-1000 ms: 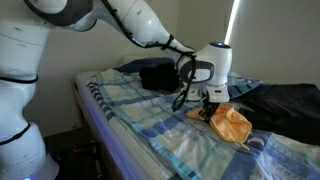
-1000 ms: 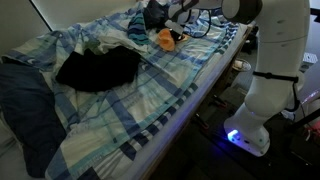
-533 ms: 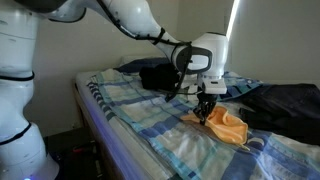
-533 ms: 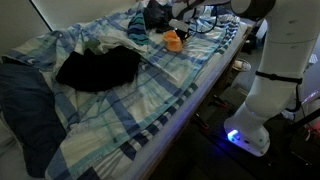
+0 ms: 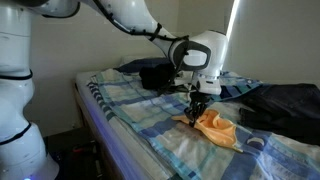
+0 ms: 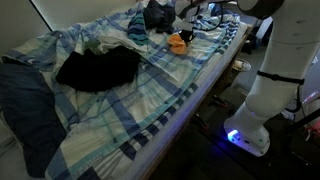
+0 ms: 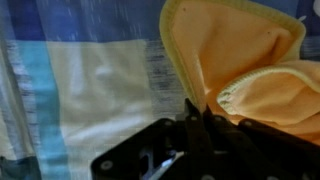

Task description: Unfold the yellow towel

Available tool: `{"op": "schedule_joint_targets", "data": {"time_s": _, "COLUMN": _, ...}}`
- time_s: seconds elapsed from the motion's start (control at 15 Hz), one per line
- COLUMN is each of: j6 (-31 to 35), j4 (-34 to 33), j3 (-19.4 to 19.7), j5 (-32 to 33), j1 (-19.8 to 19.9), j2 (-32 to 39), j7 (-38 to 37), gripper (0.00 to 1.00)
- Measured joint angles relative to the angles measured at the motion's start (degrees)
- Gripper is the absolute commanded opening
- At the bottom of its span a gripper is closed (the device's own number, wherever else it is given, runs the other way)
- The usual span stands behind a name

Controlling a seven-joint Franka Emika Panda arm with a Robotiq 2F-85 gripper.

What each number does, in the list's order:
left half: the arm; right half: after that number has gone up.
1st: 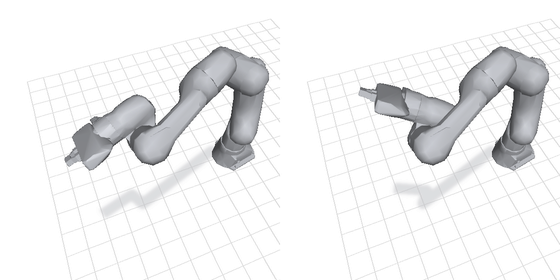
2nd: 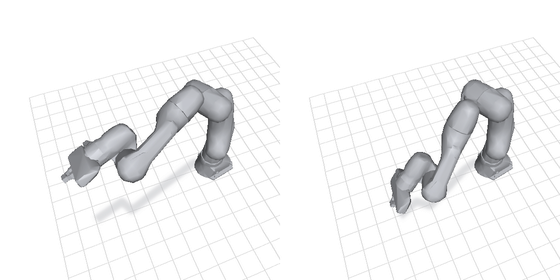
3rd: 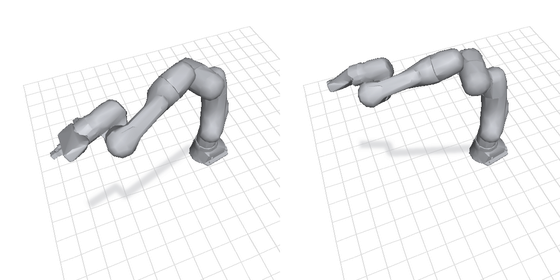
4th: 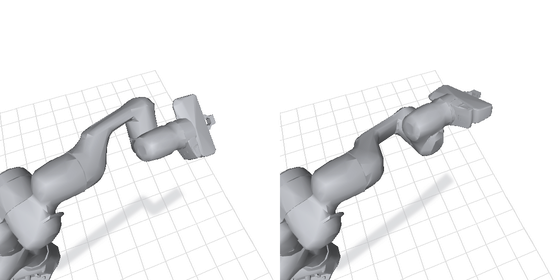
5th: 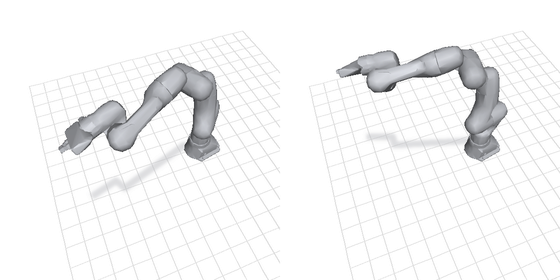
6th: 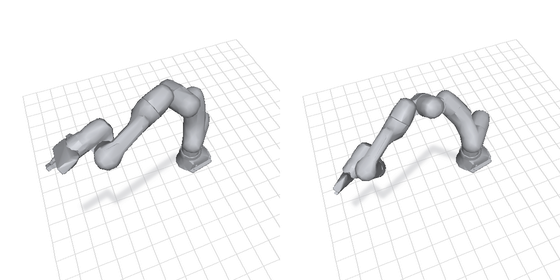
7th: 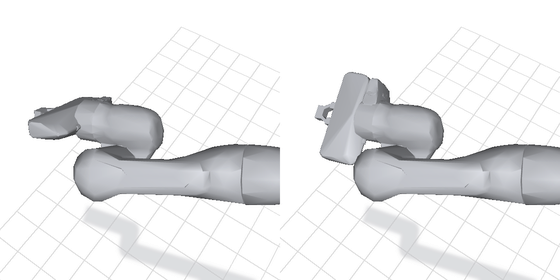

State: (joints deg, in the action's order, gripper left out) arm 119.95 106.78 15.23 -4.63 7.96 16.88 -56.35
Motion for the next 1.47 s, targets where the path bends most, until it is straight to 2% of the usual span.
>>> {"op": "schedule_joint_targets", "data": {"time_s": 0.13, "j6": 0.0, "j4": 0.12, "j3": -0.03, "j5": -0.13, "j1": 0.05, "j2": 0.0, "j7": 0.01, "gripper": 0.05}}
{"op": "schedule_joint_targets", "data": {"time_s": 0.27, "j6": 0.0, "j4": 0.18, "j3": -0.04, "j5": -0.14, "j1": 0.05, "j2": 0.0, "j7": 0.01, "gripper": 0.0}}
{"op": "schedule_joint_targets", "data": {"time_s": 1.0, "j6": 0.01, "j4": 4.96, "j3": 0.01, "j5": 1.6, "j1": 0.03, "j2": -0.26, "j7": -0.01, "gripper": 0.01}}
{"op": "schedule_joint_targets", "data": {"time_s": 1.47, "j6": -1.32, "j4": 10.0, "j3": 0.73, "j5": 5.34, "j1": 0.08, "j2": -5.13, "j7": -0.13, "gripper": 0.01}}
